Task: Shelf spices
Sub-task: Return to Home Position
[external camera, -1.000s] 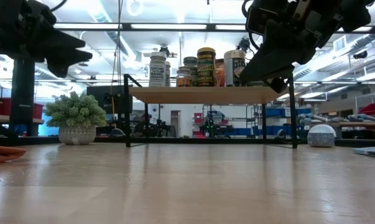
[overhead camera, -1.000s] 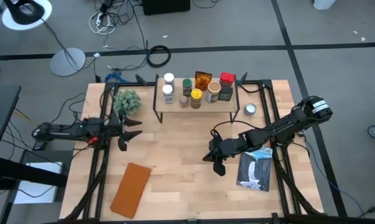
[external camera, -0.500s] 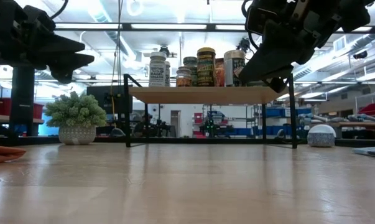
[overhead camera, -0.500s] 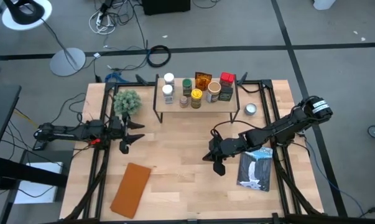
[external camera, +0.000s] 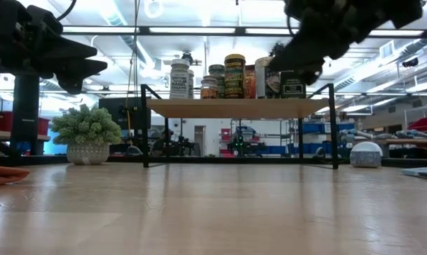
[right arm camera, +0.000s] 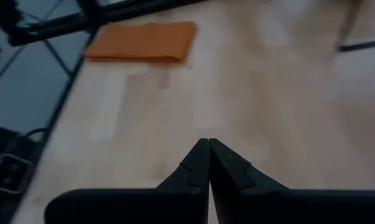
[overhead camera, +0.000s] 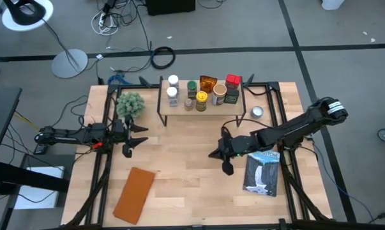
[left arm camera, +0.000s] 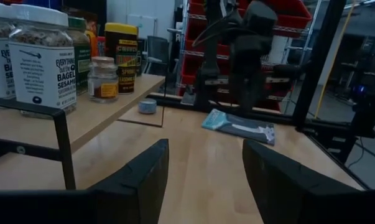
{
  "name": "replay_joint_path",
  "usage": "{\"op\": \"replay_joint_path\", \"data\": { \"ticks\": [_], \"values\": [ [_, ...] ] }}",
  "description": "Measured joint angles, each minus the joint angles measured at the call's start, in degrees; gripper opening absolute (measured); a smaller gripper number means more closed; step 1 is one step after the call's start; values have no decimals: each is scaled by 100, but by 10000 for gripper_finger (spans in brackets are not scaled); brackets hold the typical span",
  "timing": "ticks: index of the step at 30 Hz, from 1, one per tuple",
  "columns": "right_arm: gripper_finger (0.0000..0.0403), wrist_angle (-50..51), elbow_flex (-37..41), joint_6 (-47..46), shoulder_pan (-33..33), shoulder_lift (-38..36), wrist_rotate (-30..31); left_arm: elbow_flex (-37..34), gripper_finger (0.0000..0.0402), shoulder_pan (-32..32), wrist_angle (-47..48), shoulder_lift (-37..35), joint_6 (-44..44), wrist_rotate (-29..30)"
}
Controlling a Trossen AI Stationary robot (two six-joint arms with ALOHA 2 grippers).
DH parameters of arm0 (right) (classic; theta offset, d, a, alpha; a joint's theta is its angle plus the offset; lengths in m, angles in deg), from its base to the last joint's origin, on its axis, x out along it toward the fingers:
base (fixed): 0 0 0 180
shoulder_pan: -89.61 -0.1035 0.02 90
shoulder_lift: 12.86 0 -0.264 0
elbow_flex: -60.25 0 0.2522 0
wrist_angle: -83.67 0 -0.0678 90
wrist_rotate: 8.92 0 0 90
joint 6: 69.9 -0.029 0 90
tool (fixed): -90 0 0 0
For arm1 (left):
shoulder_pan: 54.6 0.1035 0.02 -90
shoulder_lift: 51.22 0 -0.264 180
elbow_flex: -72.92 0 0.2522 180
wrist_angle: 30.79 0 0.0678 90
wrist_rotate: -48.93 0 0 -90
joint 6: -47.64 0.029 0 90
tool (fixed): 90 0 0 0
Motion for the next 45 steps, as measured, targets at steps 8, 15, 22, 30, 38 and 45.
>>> {"op": "replay_joint_path", "data": {
  "ticks": [8, 15, 22, 30, 38, 45],
  "values": [
    [5, -530, 1754, -300, -133, -1760, 1048, -2, 209, 1, -56, 0, -2, 7],
    [8, -2134, 3359, 228, 330, -3642, 386, -2, 209, 0, -61, 0, -2, 4],
    [8, -1923, 4009, 267, 854, -4831, 84, -4, 209, 2, -64, 0, -4, 4],
    [5, -577, 4014, 372, 964, -5940, 654, -4, 209, 0, -69, 2, -4, 4],
    [8, 457, 4016, 289, 962, -6869, 631, -7, 209, 2, -69, 2, -4, 4],
    [8, 346, 4018, 293, 960, -6889, 524, -7, 209, 1, -69, 2, -4, 3]
  ]
}}
